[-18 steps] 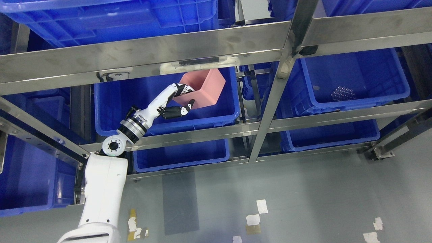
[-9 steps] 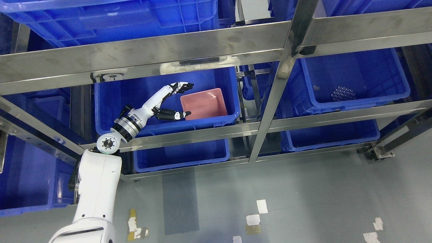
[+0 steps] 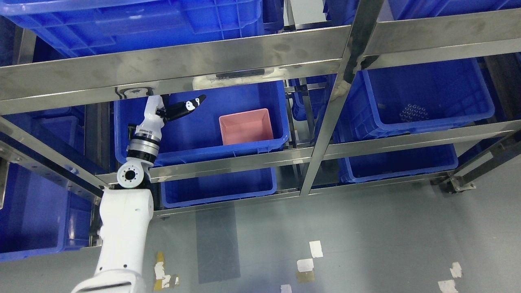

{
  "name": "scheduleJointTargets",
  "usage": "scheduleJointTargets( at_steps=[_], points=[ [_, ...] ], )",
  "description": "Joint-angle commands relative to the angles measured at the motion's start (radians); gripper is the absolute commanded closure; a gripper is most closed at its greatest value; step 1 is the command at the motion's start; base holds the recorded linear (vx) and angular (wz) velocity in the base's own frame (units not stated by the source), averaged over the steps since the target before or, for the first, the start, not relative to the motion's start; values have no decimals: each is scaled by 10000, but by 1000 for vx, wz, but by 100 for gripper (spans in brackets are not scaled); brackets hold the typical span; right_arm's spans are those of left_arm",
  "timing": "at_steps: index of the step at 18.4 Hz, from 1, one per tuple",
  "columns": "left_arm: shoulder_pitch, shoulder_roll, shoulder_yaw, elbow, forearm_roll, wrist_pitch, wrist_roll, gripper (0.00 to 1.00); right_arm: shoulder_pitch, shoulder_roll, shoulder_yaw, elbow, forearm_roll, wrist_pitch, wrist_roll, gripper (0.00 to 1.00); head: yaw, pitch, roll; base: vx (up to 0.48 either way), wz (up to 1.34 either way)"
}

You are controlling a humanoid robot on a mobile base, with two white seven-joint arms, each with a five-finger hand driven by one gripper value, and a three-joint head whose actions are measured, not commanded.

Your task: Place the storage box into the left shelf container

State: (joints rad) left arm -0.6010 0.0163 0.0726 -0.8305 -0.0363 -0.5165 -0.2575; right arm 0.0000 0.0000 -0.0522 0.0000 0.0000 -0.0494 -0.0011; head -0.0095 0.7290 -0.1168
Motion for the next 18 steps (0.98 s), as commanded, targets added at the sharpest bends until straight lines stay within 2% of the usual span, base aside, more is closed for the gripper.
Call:
scheduleJointTargets(
  at_steps=[1, 5, 9, 18],
  points=[
    [1880, 11, -1063, -4418, 1942, 1051, 579, 1, -30, -174, 0, -175, -215, 3, -19, 0, 0, 0, 0, 0, 0],
    [3200, 11, -1002, -6784, 1943, 2323, 1268, 1, -31, -174, 0, -175, -215, 3, -19, 0, 0, 0, 0, 0, 0],
    [3448, 11, -710, -8460, 1943, 3997, 1409, 1, -30, -174, 0, -175, -215, 3, -4, 0, 0, 0, 0, 0, 0],
    [4460, 11, -343, -8446, 1943, 3677, 1363, 1, -31, -174, 0, -175, -215, 3, -19, 0, 0, 0, 0, 0, 0]
  ],
)
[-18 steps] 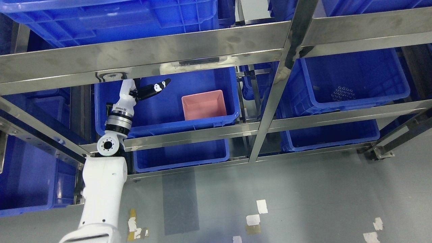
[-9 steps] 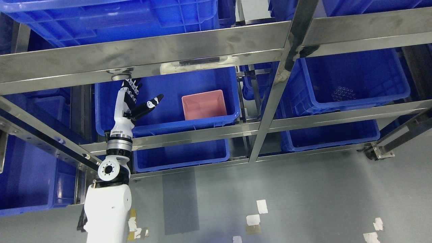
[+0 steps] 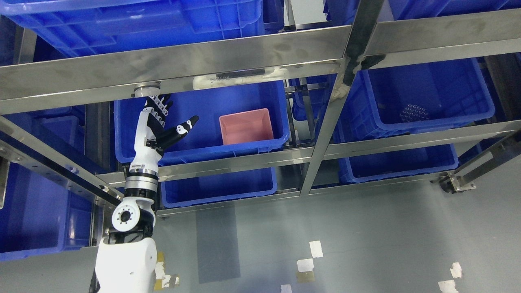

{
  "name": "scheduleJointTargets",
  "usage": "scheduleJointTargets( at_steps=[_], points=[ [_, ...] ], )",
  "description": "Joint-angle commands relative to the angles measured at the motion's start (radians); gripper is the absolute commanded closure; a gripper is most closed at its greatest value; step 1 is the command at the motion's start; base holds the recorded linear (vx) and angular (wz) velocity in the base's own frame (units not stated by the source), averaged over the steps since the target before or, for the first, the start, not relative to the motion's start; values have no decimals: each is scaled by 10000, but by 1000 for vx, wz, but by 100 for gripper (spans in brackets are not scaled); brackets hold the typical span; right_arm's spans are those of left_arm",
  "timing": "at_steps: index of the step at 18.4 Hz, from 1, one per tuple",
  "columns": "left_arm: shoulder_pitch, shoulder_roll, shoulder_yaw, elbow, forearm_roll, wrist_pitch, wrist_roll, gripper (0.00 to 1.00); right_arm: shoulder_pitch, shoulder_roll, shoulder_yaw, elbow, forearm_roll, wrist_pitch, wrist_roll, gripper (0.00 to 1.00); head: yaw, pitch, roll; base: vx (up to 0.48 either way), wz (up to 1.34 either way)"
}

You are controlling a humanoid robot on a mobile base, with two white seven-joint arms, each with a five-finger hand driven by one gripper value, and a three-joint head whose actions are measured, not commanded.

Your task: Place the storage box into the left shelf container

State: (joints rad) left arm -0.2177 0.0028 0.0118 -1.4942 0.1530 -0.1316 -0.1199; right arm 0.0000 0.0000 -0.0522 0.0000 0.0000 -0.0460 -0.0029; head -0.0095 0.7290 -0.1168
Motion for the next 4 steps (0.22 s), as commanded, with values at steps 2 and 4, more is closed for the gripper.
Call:
scheduleJointTargets(
  at_steps=[2, 4],
  points=[
    [704, 146, 281, -1809, 50, -218, -28, 1, -31, -174, 0, -175, -215, -46, -2, 0, 0, 0, 0, 0, 0],
    [735, 146, 281, -1809, 50, -279, -28, 1, -31, -174, 0, -175, -215, -46, 13, 0, 0, 0, 0, 0, 0]
  ],
)
